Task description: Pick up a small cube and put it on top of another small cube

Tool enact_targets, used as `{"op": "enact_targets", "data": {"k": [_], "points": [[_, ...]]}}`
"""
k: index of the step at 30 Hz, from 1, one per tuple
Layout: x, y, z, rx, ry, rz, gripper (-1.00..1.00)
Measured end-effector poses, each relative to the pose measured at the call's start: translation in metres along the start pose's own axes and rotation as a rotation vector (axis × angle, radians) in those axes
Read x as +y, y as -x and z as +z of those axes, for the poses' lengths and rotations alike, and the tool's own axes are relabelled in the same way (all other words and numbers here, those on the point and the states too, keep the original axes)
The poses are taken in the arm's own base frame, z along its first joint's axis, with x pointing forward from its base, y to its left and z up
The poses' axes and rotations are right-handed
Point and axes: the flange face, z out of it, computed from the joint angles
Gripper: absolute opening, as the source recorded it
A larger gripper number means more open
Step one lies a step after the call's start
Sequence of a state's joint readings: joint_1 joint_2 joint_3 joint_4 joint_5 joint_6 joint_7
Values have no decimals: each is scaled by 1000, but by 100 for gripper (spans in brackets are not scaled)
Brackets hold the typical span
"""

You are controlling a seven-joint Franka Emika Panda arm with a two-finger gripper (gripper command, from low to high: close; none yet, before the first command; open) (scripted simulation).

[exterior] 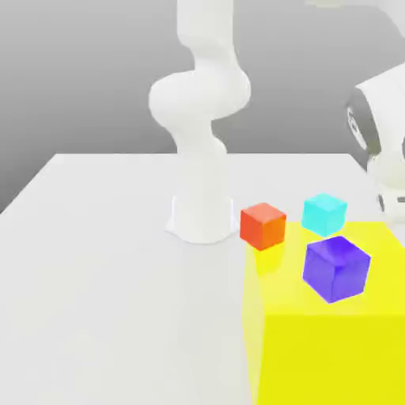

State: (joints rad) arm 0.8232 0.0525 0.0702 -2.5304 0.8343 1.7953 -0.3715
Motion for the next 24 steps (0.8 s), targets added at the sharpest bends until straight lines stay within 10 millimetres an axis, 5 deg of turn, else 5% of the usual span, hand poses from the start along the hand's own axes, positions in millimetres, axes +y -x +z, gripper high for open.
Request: {"op": "enact_targets", "data": {"k": [24], "points": [[52, -6, 15, 349, 295, 938, 0]]}}
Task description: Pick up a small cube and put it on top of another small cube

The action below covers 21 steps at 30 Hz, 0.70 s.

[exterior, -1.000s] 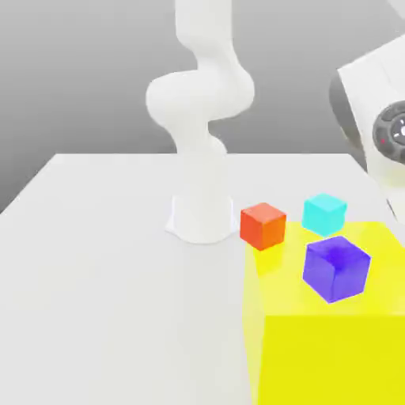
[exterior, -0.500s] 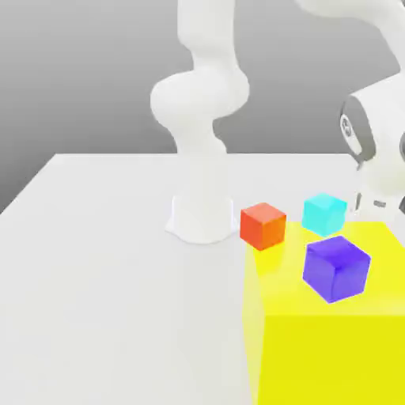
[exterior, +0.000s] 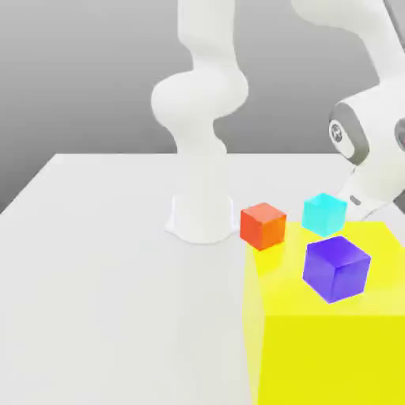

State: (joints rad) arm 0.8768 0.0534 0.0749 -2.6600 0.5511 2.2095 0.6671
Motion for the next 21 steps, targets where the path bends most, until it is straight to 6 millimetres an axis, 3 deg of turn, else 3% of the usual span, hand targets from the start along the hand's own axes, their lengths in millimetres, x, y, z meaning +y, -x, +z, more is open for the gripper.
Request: {"op": "enact_targets", "data": {"k": [21], "points": [[7, -9, 12, 317, -134, 706, 0]]}}
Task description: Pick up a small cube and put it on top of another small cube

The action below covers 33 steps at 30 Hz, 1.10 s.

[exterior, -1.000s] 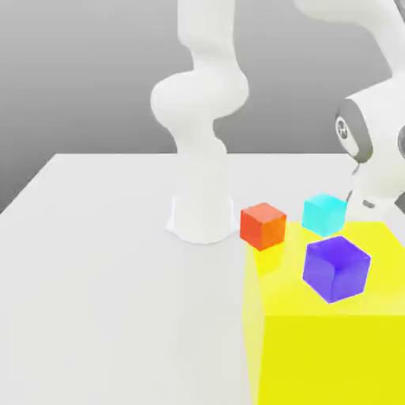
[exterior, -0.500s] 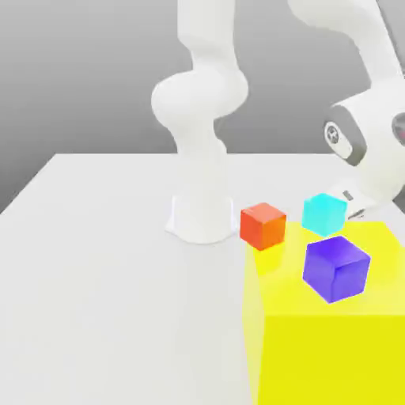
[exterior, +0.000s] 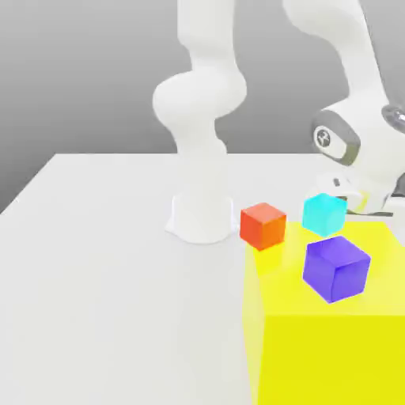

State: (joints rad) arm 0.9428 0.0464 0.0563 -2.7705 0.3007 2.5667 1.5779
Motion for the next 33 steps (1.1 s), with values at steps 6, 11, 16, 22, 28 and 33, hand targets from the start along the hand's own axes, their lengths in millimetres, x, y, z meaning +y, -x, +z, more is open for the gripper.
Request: {"op": "enact_targets", "data": {"k": [6, 11, 16, 22, 28, 33], "points": [[-5, -9, -6, 28, -98, 220, 0], [-18, -31, -27, 18, -223, 437, 0], [-27, -52, -46, -17, -339, 650, 0], [-17, -49, -12, -18, -293, 766, 0], [-27, -52, 20, -20, -292, 773, 0], [-29, -56, 43, -12, -289, 770, -100]]}}
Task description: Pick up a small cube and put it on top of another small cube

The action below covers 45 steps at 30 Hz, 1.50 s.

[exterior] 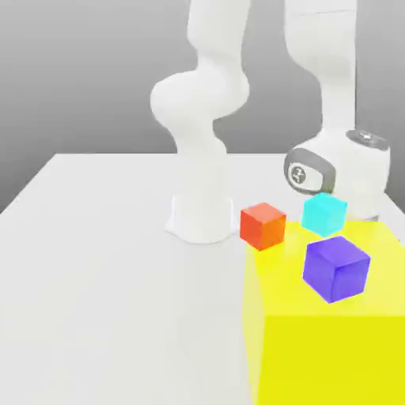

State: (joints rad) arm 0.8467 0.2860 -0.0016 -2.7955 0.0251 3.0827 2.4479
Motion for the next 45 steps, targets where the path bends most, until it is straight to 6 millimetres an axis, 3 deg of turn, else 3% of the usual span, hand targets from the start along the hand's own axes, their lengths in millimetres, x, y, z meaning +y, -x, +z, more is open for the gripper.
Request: {"op": "enact_targets", "data": {"k": [6, 19, 21, 27, 34, 36, 39, 45], "points": [[0, 0, -1, -2, -1, 0, -100], [4, 7, -68, -1, 3, -48, -100], [3, 14, -79, 6, 4, -105, -100], [-26, 18, -123, 10, 24, -206, -100], [-42, 25, -185, -34, 68, -356, -100], [-55, 15, -209, -48, 73, -342, -100], [-82, -17, -248, -60, 67, -242, -100], [-128, -119, -303, -25, 23, 175, -100]]}}
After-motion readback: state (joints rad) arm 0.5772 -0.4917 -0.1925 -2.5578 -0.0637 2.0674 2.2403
